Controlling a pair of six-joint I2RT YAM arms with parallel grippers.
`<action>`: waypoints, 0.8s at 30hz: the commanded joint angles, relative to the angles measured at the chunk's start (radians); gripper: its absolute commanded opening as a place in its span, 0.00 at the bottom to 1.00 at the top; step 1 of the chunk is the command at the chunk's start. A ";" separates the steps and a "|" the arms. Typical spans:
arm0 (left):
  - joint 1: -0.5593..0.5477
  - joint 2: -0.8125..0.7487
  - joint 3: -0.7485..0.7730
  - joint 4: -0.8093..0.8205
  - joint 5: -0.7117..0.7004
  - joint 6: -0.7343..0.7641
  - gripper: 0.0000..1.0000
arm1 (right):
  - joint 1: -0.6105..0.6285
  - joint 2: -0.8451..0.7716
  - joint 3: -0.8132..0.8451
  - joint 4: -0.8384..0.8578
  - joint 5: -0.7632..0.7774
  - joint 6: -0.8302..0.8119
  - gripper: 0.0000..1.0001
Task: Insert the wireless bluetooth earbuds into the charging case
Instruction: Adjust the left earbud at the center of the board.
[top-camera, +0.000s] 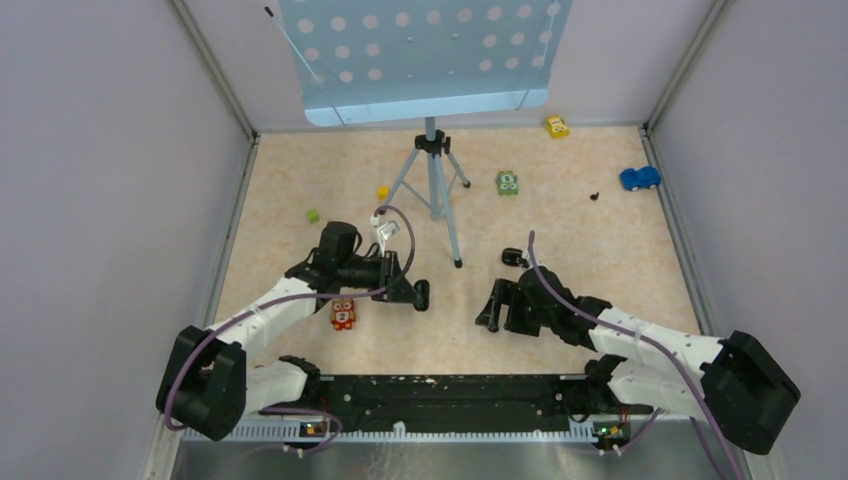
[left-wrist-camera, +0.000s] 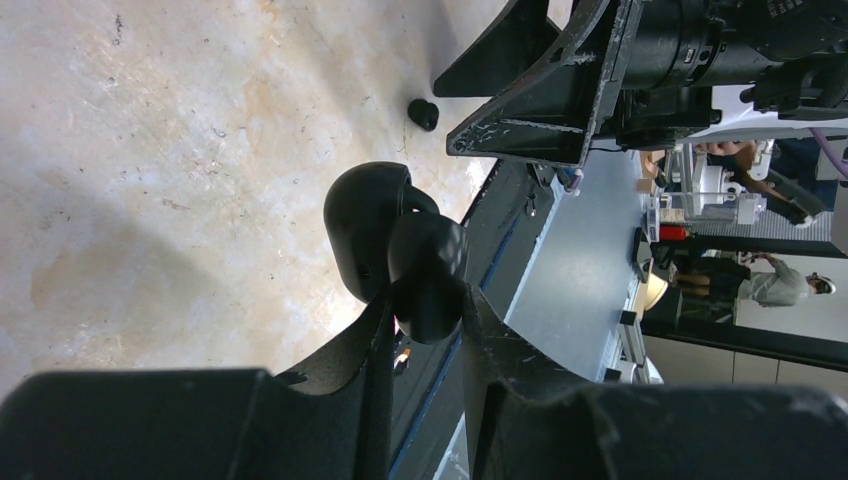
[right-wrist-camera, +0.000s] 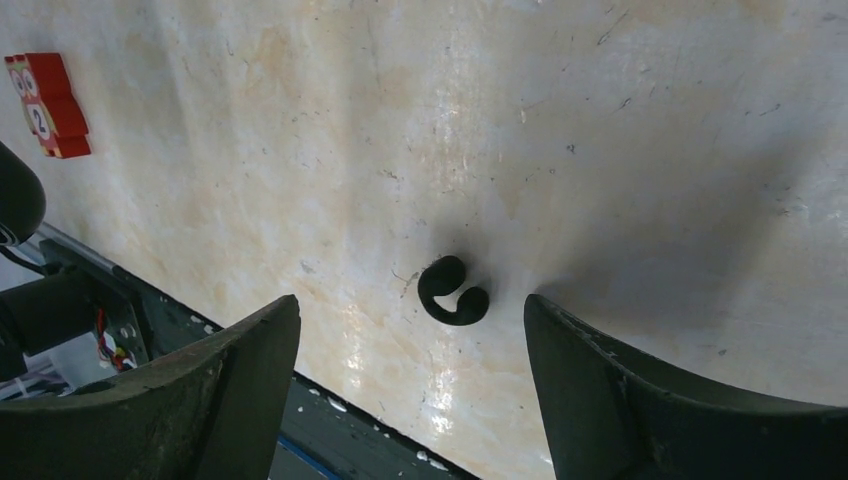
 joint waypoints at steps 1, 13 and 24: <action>0.000 -0.009 -0.003 0.039 0.020 0.003 0.00 | 0.007 -0.010 0.046 -0.088 0.047 -0.054 0.81; 0.000 0.006 0.006 0.052 0.018 -0.010 0.00 | 0.070 0.005 0.203 -0.252 0.144 -0.277 0.68; 0.005 -0.016 0.037 -0.023 -0.065 -0.004 0.00 | 0.369 0.160 0.329 -0.367 0.382 -0.276 0.33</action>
